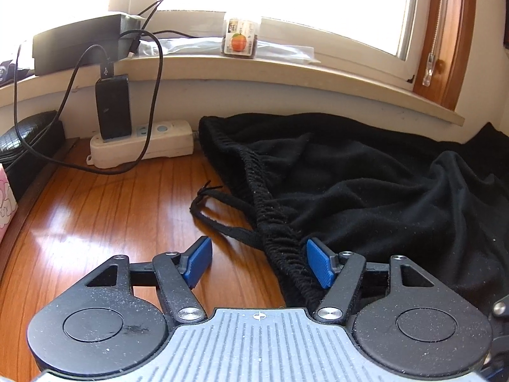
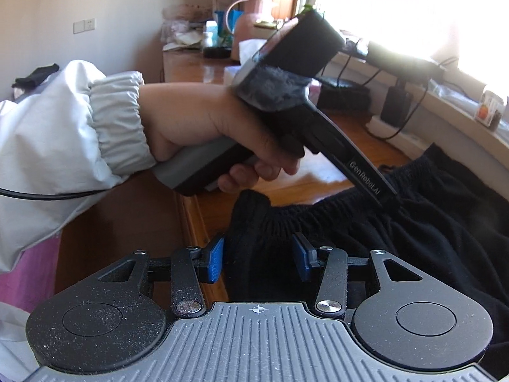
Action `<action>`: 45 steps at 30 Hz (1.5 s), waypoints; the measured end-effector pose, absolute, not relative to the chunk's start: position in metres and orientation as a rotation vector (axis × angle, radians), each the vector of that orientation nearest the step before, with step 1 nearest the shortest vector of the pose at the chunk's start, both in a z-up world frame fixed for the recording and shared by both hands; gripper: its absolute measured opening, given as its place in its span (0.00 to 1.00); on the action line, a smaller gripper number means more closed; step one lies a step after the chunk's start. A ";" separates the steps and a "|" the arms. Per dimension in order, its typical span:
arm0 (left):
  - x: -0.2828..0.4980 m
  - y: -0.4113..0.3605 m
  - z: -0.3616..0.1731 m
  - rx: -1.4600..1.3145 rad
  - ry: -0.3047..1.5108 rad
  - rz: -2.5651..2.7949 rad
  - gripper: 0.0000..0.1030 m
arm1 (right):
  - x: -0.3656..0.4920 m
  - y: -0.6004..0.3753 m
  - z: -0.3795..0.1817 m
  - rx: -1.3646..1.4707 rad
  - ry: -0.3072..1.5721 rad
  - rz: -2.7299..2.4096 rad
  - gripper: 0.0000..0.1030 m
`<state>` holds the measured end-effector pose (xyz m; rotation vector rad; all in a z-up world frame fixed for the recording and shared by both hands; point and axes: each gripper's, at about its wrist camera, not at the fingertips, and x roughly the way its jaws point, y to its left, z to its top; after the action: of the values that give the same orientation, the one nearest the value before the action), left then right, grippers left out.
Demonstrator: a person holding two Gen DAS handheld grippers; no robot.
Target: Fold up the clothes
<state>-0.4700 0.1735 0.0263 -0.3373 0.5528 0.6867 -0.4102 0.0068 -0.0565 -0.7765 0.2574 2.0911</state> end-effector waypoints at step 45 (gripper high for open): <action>-0.476 0.183 0.050 -0.440 0.463 0.617 0.00 | -0.351 -0.032 0.019 -0.823 -0.027 2.031 0.11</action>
<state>-0.4758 0.1827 0.0501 -0.4403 0.4629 0.6170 -0.3514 -0.0324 0.0188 -0.8228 -0.0267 2.0307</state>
